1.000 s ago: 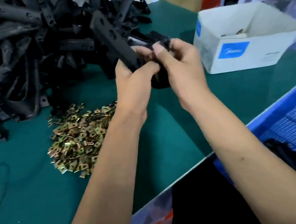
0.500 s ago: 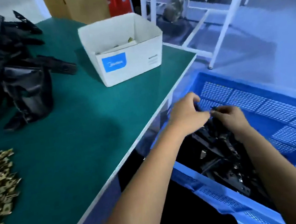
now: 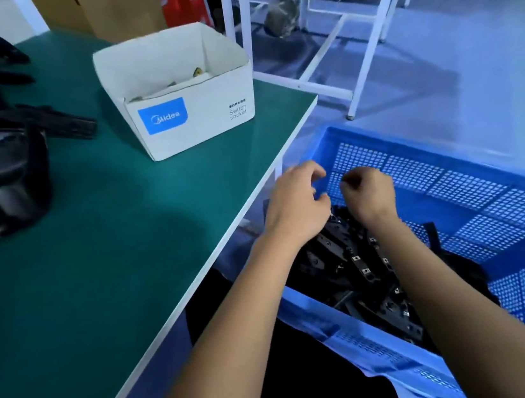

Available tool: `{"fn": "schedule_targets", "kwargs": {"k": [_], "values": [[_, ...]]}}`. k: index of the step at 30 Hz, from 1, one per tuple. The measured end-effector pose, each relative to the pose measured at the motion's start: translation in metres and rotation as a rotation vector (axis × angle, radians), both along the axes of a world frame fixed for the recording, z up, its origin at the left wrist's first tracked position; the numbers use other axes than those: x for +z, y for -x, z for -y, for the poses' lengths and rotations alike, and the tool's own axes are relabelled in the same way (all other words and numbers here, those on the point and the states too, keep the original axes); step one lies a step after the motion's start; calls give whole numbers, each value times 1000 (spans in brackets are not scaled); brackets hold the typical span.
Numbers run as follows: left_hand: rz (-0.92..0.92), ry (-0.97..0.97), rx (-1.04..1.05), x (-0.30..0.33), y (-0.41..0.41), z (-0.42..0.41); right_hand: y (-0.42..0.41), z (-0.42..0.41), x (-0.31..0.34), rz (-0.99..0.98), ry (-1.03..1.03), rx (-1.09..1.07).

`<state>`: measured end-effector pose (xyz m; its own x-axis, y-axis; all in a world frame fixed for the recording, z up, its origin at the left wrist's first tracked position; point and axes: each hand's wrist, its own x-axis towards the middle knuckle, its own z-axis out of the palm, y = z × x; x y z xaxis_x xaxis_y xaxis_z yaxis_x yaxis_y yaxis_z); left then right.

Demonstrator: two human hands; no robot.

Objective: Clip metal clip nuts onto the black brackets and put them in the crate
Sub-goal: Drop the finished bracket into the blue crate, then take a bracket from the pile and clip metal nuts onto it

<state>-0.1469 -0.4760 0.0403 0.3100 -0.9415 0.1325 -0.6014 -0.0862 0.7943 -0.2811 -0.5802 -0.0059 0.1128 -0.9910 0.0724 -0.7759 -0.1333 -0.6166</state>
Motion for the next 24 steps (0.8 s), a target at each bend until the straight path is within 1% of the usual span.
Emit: {"fn": "schedule_targets", "kwargs": {"k": [3,6,11,13,15,17,20,22,24], "values": [[-4,205,75,39,-15,-4,-40,-22,35,8,134,160],[-29,314,129,75,-37,-18,-76,-53,69,-13,287,315],[-54,458,311,111,-87,-70,-125,-102,113,164,480,414],[-44,467,394,114,-107,-92,-153,-119,126,181,491,546],[-10,456,511,112,-134,-123,-191,-144,134,118,466,728],[23,448,640,108,-158,-154,-226,-170,137,57,439,864],[66,451,850,101,-194,-209,-278,-220,139,25,398,1052],[93,443,971,98,-215,-244,-306,-254,140,-5,419,1181],[122,437,1070,96,-235,-281,-332,-287,140,10,418,1286]]}}
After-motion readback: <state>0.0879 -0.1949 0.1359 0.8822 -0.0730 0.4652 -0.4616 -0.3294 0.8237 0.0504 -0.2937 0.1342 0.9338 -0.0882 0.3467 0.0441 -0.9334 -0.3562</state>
